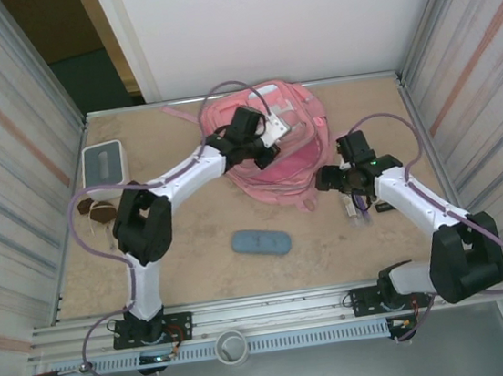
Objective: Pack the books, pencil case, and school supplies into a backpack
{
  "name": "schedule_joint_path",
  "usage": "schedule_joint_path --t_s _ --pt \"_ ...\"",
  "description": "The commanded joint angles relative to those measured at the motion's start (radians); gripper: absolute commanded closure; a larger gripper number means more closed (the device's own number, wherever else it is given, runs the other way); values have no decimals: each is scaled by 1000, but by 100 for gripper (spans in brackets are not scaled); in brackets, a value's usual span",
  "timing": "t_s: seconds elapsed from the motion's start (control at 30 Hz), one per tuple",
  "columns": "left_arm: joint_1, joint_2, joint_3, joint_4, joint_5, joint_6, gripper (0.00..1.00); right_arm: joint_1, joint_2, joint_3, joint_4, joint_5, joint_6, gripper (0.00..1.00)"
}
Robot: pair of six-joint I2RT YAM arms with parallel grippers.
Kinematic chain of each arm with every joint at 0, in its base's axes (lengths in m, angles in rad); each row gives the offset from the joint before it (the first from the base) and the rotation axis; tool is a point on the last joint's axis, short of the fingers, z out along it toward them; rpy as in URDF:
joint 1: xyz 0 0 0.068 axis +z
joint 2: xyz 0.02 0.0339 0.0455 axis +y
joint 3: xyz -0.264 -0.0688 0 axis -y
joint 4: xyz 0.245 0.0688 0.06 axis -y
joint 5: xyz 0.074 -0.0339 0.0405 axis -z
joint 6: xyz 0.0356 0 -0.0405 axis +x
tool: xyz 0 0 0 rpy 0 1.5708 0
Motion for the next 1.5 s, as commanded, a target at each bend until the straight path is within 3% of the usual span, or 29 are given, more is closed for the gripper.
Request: schedule_joint_path --t_s 0.0,0.17,0.33,0.6,0.77,1.0,1.13,1.27,1.47 --pt "68 -95 -9 58 120 -132 100 143 -11 15 11 26 -84 16" --pt "128 -83 28 51 229 -185 100 370 25 0 107 -10 -236 10" --pt "154 -80 42 48 259 -201 100 563 178 66 122 5 -373 2" --pt "154 -69 50 36 260 -207 100 707 346 118 143 7 -464 0" --pt "154 -73 51 30 266 -206 100 713 413 129 154 34 -494 9" --pt "159 -76 72 17 270 -207 100 714 418 139 147 48 -498 44" --pt "168 -80 92 9 283 -227 100 695 342 106 156 29 -460 54" --pt "193 -88 127 15 352 -298 100 594 190 63 216 -101 -352 60" --pt "212 -91 194 37 431 -353 100 362 38 40 382 -381 -89 60"
